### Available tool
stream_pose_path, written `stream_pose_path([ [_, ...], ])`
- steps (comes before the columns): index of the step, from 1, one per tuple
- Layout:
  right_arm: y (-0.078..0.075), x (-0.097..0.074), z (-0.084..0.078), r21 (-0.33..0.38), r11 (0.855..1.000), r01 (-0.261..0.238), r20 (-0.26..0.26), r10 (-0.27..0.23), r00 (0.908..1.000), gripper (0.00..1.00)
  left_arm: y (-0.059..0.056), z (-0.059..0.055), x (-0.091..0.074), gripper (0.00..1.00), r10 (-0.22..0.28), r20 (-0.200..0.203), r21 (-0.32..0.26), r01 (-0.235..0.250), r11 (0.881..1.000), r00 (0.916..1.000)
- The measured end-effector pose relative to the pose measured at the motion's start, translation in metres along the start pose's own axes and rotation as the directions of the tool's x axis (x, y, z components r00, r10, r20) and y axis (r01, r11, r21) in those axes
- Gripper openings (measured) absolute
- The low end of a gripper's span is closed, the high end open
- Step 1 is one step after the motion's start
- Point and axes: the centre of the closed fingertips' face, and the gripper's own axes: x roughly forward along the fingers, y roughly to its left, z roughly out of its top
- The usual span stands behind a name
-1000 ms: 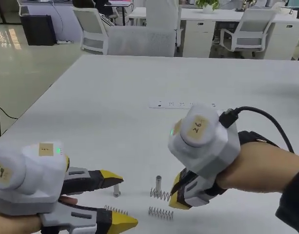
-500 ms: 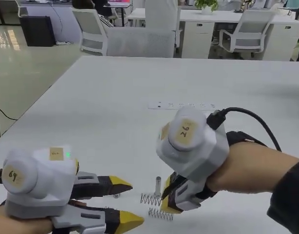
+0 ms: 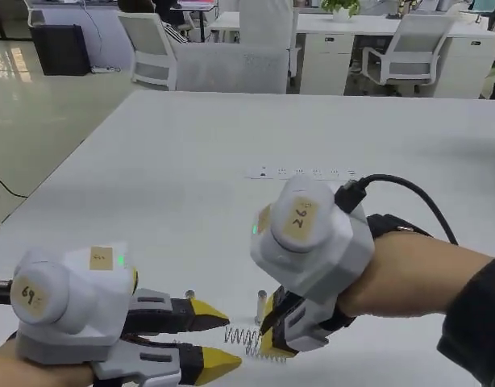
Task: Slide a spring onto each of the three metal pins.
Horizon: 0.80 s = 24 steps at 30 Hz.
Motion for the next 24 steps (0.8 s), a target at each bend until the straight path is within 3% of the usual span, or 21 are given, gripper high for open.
stream_pose_path([
  [15, 0.0080, -0.0005, 0.0031, -0.105, 0.994, -0.027, 0.015, 0.029, 0.9995, 0.07, -0.0046, -0.0031, 0.0020, 0.05, -0.020, -0.017, 0.026, 0.021, 0.999, 0.9996],
  [24, 0.0041, -0.0019, 0.0028, -0.103, 0.995, -0.014, 0.035, 0.017, 0.9992, 0.08, -0.0055, -0.0025, 0.0031, 0.03, -0.026, -0.013, 0.034, 0.026, 0.999, 0.9996],
])
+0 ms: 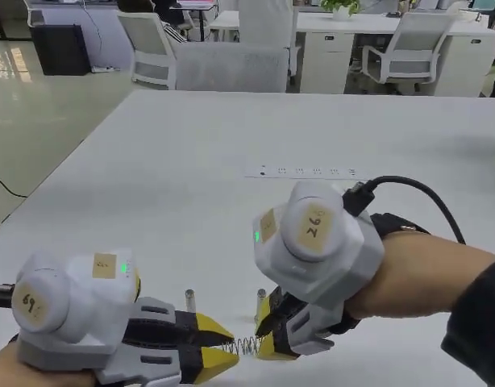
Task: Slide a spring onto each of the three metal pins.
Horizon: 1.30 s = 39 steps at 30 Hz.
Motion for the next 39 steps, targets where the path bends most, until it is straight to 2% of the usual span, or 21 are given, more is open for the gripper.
stream_pose_path([
  [7, 0.000, 0.001, 0.000, 0.026, 1.000, 0.003, 0.019, -0.004, 0.9998, 0.09, 0.000, -0.001, -0.001, 0.02, -0.001, 0.001, -0.003, 0.001, 1.000, 1.0000],
  [12, -0.002, 0.001, -0.006, 0.044, 0.999, 0.012, 0.016, -0.013, 0.9998, 0.12, 0.000, -0.001, -0.001, 0.02, 0.000, 0.003, -0.007, 0.000, 1.000, 1.0000],
  [22, 0.001, 0.006, -0.011, 0.070, 0.998, -0.001, 0.026, -0.001, 0.9997, 0.10, -0.002, 0.006, -0.003, 0.02, -0.005, 0.037, -0.013, 0.006, 1.000, 0.9993],
  [25, 0.001, 0.006, -0.011, 0.072, 0.997, 0.000, 0.030, -0.002, 0.9995, 0.08, -0.003, 0.005, -0.002, 0.02, -0.008, 0.034, -0.013, 0.008, 1.000, 0.9994],
  [29, 0.002, 0.001, -0.007, 0.080, 0.997, -0.002, 0.042, -0.002, 0.9991, 0.08, -0.004, 0.005, -0.002, 0.02, -0.009, 0.034, -0.015, 0.010, 1.000, 0.9994],
  [33, 0.000, -0.009, 0.002, 0.085, 0.996, 0.003, 0.074, -0.010, 0.9972, 0.08, -0.003, 0.005, -0.002, 0.02, -0.009, 0.034, -0.013, 0.010, 1.000, 0.9994],
  [39, 0.001, -0.011, 0.009, 0.079, 0.997, 0.010, 0.083, -0.017, 0.9964, 0.08, -0.003, 0.004, -0.002, 0.02, -0.008, 0.030, -0.007, 0.008, 1.000, 0.9995],
])
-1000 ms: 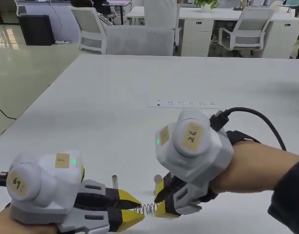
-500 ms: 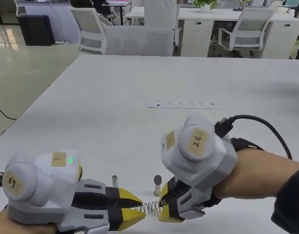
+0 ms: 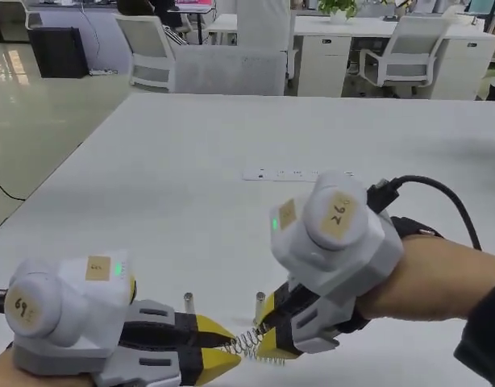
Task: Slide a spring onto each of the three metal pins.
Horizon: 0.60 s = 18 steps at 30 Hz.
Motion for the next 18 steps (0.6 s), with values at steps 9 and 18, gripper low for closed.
stream_pose_path([
  [9, 0.004, 0.001, 0.012, -0.021, 1.000, -0.005, 0.004, 0.006, 1.0000, 0.08, -0.001, -0.005, 0.001, 0.02, -0.004, -0.021, 0.009, 0.004, 1.000, 0.9998],
  [18, 0.007, 0.003, 0.019, -0.045, 0.999, -0.015, 0.004, 0.015, 0.9999, 0.08, -0.001, -0.007, 0.001, 0.03, -0.006, -0.029, 0.004, 0.006, 1.000, 0.9996],
])
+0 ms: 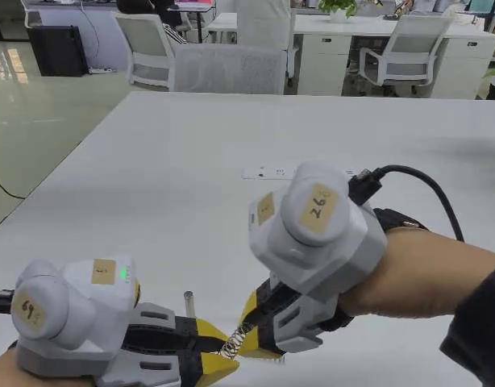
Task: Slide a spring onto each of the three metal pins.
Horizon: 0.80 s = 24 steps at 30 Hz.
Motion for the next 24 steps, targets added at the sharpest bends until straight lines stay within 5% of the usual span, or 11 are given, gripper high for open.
stream_pose_path([
  [24, 0.0046, 0.0040, 0.0085, -0.011, 1.000, -0.022, -0.003, 0.022, 0.9998, 0.07, -0.0031, -0.0028, 0.0045, 0.03, -0.014, -0.006, -0.012, 0.014, 1.000, 0.9999],
])
